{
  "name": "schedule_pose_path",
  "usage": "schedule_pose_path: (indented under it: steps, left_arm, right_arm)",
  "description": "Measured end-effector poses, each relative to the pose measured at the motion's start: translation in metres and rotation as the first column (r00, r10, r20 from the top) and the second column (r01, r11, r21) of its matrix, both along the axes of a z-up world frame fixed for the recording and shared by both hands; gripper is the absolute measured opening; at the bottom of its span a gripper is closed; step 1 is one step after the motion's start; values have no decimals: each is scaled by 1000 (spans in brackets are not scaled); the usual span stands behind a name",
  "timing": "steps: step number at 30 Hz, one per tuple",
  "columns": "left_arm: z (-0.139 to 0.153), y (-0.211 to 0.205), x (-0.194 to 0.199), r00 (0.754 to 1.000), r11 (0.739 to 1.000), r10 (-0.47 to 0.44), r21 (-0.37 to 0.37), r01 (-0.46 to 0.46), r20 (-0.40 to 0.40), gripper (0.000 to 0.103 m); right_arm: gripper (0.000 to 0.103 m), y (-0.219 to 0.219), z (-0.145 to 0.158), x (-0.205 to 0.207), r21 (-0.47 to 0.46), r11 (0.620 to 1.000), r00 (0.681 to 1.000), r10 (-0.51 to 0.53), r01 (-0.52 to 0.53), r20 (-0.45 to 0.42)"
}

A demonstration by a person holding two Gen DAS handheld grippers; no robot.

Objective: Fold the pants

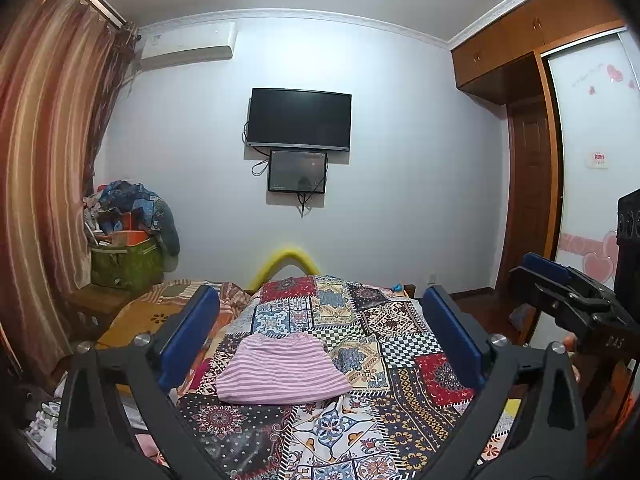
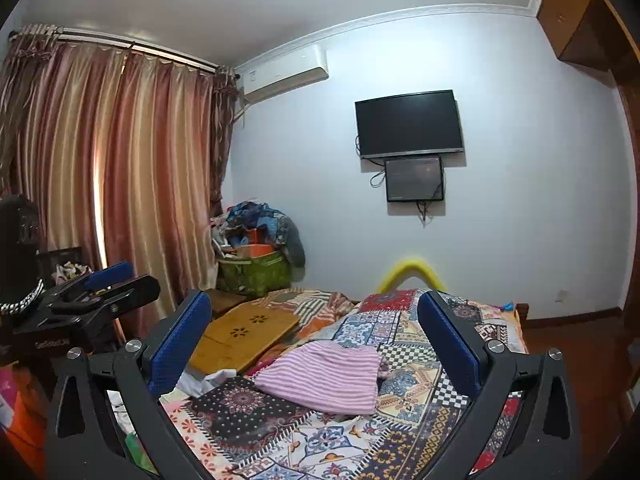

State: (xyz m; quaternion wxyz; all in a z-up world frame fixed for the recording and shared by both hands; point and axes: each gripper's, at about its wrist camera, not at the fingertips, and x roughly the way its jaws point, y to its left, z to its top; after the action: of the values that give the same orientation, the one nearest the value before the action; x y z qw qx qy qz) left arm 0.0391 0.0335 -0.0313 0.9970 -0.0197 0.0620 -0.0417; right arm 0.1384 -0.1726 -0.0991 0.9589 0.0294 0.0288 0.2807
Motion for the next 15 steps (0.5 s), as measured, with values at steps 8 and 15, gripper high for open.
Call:
schedule_pose_path:
  steps: [8,15]
  left_arm:
    - [-4,-4,-2,1000,1000,-2,-2,2,-8,103]
    - [-6,-5,-2,1000,1000,-1,4,1,-9,103]
  right_arm:
    - [103,-2,-4,-5,1,1000,1000,-5,5,8]
    - [103,-5,-10,-13,1,1000,1000,-3,3,16]
